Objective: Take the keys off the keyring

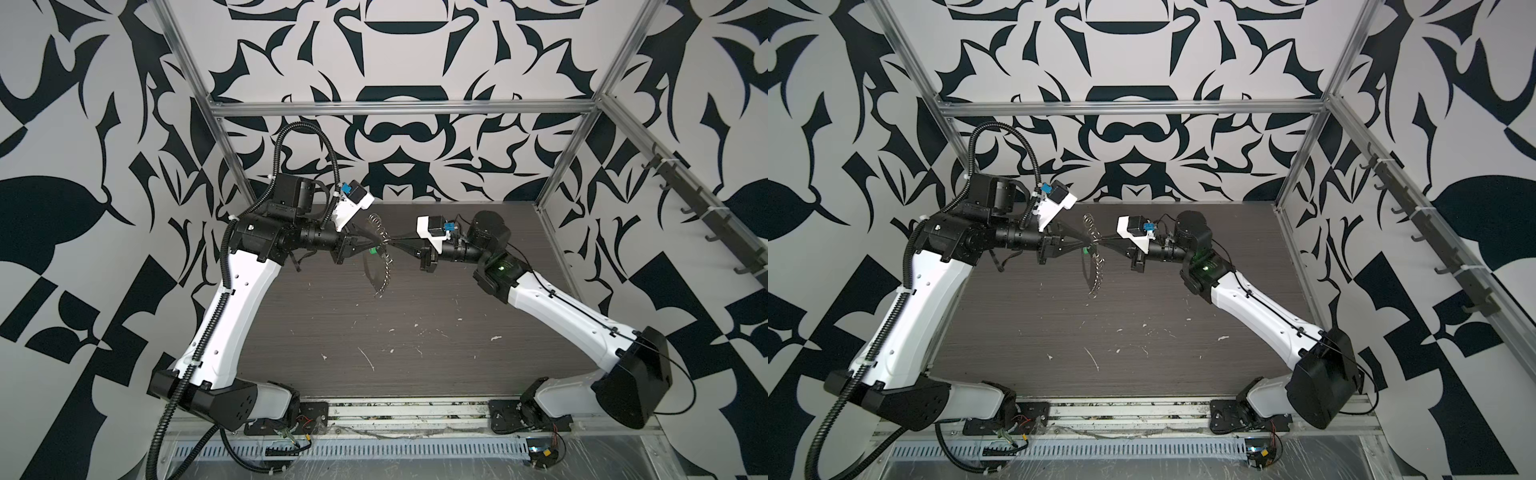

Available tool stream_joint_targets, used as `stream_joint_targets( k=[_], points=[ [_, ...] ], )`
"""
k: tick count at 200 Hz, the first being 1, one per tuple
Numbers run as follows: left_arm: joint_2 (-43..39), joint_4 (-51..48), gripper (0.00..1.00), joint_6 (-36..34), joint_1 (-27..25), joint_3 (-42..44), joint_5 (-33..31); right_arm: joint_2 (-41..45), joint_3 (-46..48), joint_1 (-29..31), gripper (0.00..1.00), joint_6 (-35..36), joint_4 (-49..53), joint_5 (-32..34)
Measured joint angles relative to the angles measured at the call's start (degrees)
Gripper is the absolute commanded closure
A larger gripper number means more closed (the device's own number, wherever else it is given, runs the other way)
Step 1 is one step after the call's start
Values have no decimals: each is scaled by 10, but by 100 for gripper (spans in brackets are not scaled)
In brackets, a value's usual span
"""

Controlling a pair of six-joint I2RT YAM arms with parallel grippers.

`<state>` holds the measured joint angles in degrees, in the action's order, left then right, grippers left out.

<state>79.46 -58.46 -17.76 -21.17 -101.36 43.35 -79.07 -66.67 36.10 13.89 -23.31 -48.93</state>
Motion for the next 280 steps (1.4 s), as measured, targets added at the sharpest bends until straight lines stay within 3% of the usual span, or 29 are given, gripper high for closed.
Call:
stream_joint_targets(
  k=[51,76,110,138,207,280],
  points=[
    [-3,-15,100,24,-1,-30,-42,-3,-54,31,100,103,115,67],
    [24,-60,100,28,-1,-89,-58,-4,-57,44,100,137,118,94],
    [27,-80,100,13,-1,-96,-76,-4,-51,44,100,144,118,96],
    [21,-75,100,8,-2,-84,-75,-5,-12,26,100,63,33,60],
    [-10,23,100,39,4,15,-56,-75,37,3,100,-230,-245,2],
    [-27,119,100,87,5,59,-57,-118,61,4,100,-373,-426,52]
  ],
)
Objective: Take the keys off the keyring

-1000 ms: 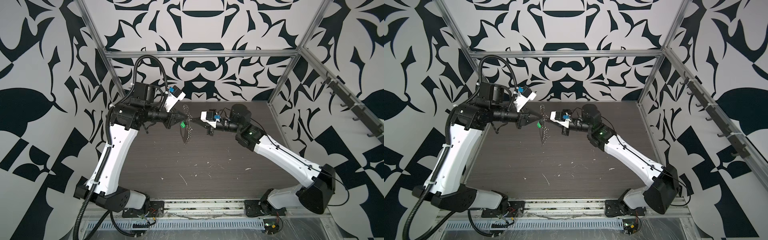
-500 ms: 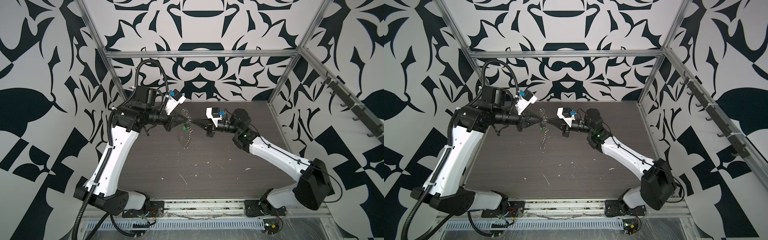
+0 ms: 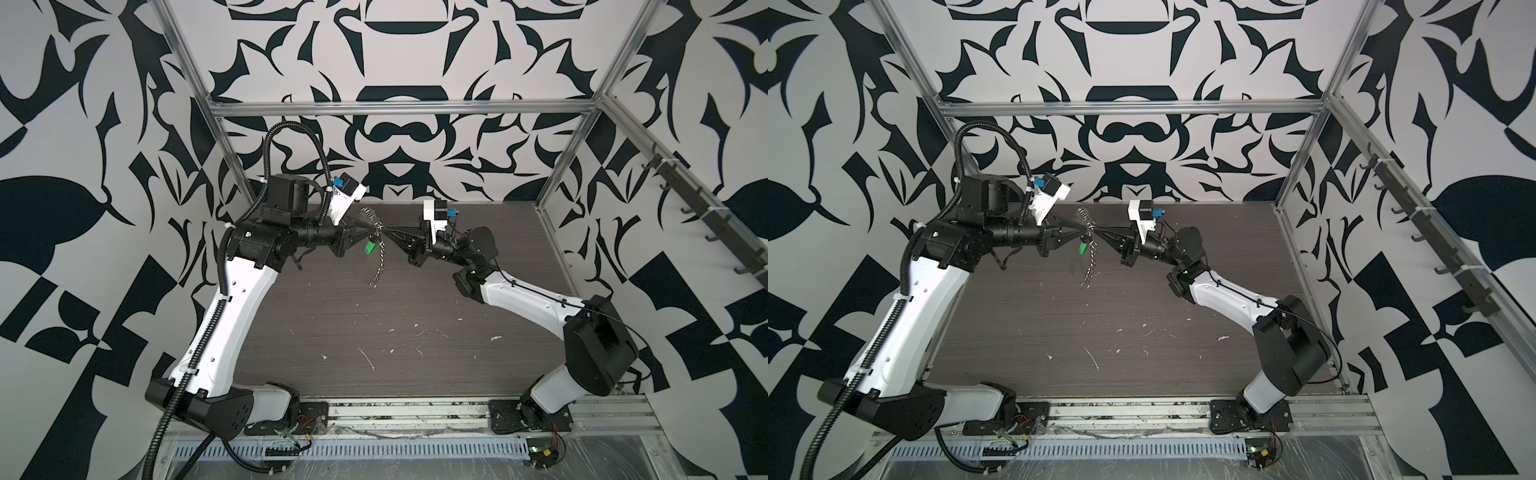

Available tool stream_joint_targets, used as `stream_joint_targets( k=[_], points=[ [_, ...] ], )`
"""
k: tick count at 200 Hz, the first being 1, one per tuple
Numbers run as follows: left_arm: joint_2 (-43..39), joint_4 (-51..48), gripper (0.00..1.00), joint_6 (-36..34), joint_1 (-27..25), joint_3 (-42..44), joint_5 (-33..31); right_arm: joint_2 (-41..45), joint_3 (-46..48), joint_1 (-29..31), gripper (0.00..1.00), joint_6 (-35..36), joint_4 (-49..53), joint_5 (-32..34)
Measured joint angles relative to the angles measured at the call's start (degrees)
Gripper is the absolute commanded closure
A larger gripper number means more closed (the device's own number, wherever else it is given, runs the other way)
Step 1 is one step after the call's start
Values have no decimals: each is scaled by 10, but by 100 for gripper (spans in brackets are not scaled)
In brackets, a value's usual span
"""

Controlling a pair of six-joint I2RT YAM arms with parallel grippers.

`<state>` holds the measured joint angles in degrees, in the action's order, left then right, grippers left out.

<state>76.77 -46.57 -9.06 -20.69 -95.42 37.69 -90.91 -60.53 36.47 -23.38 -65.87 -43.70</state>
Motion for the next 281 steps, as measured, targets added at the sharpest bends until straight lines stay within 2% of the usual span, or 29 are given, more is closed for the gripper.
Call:
stream_joint_targets(
  k=[47,77,103,148,224,246,268,281],
  points=[
    [15,43,100,60,-1,9,-46,-16,0,-2,100,-21,-16,42],
    [56,26,100,115,-3,-37,-68,-16,0,-6,100,-12,-10,62],
    [76,7,100,171,-3,-53,-78,0,6,-5,100,31,26,79],
    [62,1,100,238,16,-38,-163,78,19,1,100,131,44,90],
    [-14,13,100,256,17,-29,-247,106,52,-6,100,226,130,113],
    [-14,20,100,256,19,-12,-246,115,63,-9,100,240,165,116],
    [-13,42,100,255,20,24,-187,130,66,-9,100,246,187,116],
    [-14,64,88,250,20,51,-152,138,66,-9,100,247,191,116]
  ],
)
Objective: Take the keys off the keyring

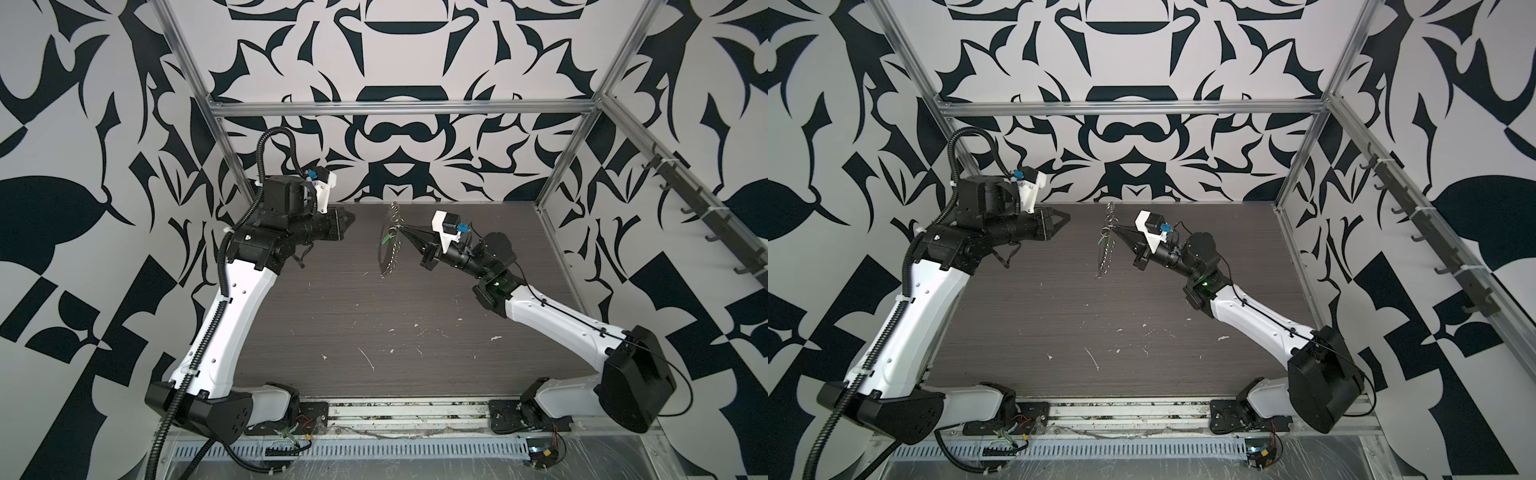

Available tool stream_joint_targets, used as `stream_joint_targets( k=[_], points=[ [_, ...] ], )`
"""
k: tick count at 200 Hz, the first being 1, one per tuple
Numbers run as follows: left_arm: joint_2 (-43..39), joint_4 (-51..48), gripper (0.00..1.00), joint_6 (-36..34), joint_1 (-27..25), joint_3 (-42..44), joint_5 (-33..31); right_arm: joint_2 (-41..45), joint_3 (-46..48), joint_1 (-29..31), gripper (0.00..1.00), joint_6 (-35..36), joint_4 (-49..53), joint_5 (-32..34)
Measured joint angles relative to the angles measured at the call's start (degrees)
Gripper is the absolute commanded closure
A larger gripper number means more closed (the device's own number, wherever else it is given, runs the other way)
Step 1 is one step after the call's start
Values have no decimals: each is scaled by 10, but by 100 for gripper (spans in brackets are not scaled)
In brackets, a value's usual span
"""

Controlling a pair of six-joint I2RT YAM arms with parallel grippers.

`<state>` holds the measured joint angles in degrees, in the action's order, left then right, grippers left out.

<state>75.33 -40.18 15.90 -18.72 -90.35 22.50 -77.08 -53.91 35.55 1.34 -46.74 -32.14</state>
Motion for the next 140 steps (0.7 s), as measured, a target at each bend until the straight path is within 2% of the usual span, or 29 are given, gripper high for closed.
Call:
stream_joint_targets(
  k=[27,50,87,140],
  points=[
    [-34,61,71,-44,-2,87,54,11,0,0,100,-1,7,-7],
    [-96,135,64,-89,-2,171,96,12,0,-2,100,-8,12,-20],
    [-165,250,57,-181,-10,258,170,12,-3,-2,100,-17,28,-38],
    [-152,307,55,-242,-45,280,208,12,-17,-2,100,-31,32,-52]
  ],
)
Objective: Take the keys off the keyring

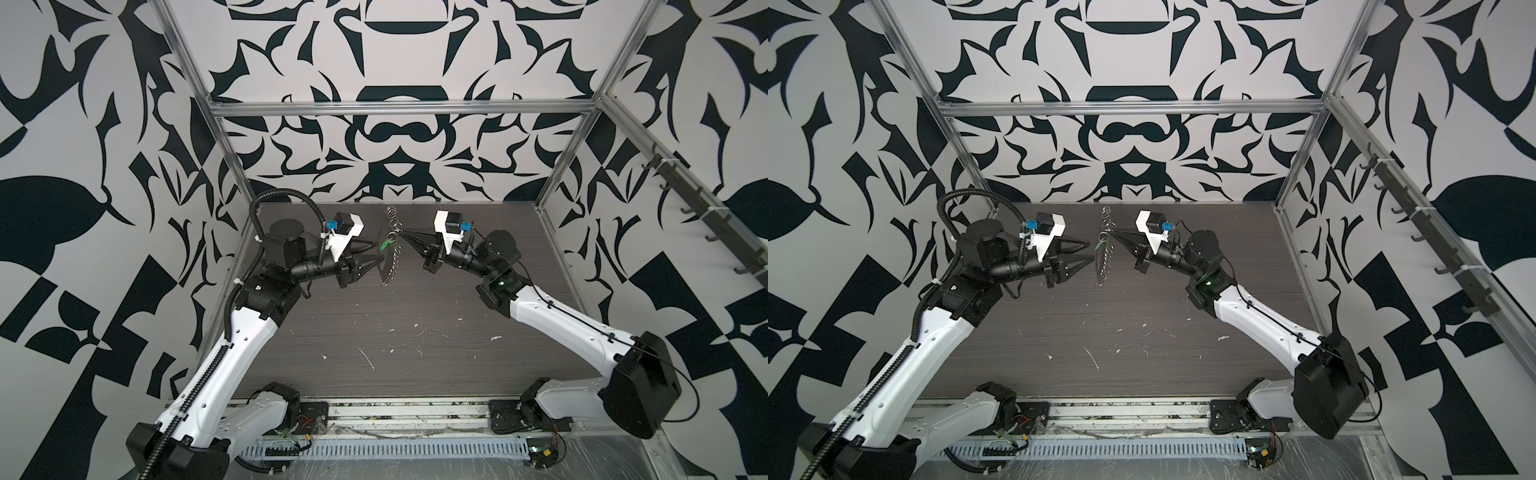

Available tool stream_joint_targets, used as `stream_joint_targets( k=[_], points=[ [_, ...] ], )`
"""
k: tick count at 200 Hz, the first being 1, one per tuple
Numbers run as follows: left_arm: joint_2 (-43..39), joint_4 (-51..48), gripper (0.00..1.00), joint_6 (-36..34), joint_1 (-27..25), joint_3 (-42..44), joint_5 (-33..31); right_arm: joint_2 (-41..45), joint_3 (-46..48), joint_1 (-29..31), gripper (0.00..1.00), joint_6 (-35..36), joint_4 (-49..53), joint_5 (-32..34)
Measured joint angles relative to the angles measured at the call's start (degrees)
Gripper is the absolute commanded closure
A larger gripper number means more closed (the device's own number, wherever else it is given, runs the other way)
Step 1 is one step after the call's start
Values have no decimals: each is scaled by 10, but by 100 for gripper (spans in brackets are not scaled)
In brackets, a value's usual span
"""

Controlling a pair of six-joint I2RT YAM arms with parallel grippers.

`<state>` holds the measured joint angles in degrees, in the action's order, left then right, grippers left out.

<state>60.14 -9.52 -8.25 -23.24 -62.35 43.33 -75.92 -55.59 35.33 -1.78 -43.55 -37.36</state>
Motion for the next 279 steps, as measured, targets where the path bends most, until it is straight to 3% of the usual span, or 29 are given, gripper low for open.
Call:
stream_joint_targets(
  k=[77,93,111,126,185,201,213,245,279],
  points=[
    [43,12,67,-6,-34,-18,-14,0,-7,-4,100,-17,0,-17],
    [43,12,75,-7,-37,-22,-21,0,-8,-4,100,-19,0,-19],
    [43,11,91,-10,-38,-24,-35,0,-8,-4,100,-21,0,-21],
    [43,7,96,-10,-38,-25,-47,0,-8,-4,100,-21,0,-22],
    [42,-80,100,-35,-39,-63,-138,0,-16,-4,100,-22,1,-29],
    [35,-90,72,-49,-39,-62,-146,0,-19,-4,100,-22,1,-29],
    [19,-74,60,-56,-39,-44,-142,0,-19,-4,100,-22,1,-30],
    [-21,-42,50,-66,-40,-5,-114,0,-21,-4,100,-23,4,-30],
    [-14,-32,49,-67,-42,-7,-106,0,-26,-4,100,-26,7,-35]
  ],
)
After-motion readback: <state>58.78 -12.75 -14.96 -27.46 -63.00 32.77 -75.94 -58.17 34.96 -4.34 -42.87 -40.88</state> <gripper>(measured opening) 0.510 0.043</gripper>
